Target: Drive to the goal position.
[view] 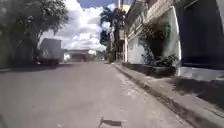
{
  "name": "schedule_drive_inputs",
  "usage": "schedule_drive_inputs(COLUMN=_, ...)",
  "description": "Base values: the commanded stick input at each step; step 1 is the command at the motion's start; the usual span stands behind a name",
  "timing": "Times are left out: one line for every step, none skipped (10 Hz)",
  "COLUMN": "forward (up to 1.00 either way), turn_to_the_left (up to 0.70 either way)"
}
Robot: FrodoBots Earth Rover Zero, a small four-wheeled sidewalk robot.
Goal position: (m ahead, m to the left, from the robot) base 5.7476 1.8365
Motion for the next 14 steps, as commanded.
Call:
schedule_drive_inputs(forward=1.0, turn_to_the_left=0.32)
schedule_drive_inputs(forward=1.0, turn_to_the_left=0.38)
schedule_drive_inputs(forward=1.0, turn_to_the_left=0.39)
schedule_drive_inputs(forward=1.0, turn_to_the_left=0.37)
schedule_drive_inputs(forward=1.0, turn_to_the_left=0.04)
schedule_drive_inputs(forward=1.0, turn_to_the_left=0.01)
schedule_drive_inputs(forward=1.0, turn_to_the_left=0.0)
schedule_drive_inputs(forward=1.0, turn_to_the_left=0.0)
schedule_drive_inputs(forward=1.0, turn_to_the_left=0.0)
schedule_drive_inputs(forward=1.0, turn_to_the_left=0.0)
schedule_drive_inputs(forward=1.0, turn_to_the_left=0.0)
schedule_drive_inputs(forward=1.0, turn_to_the_left=0.0)
schedule_drive_inputs(forward=1.0, turn_to_the_left=0.0)
schedule_drive_inputs(forward=1.0, turn_to_the_left=0.0)
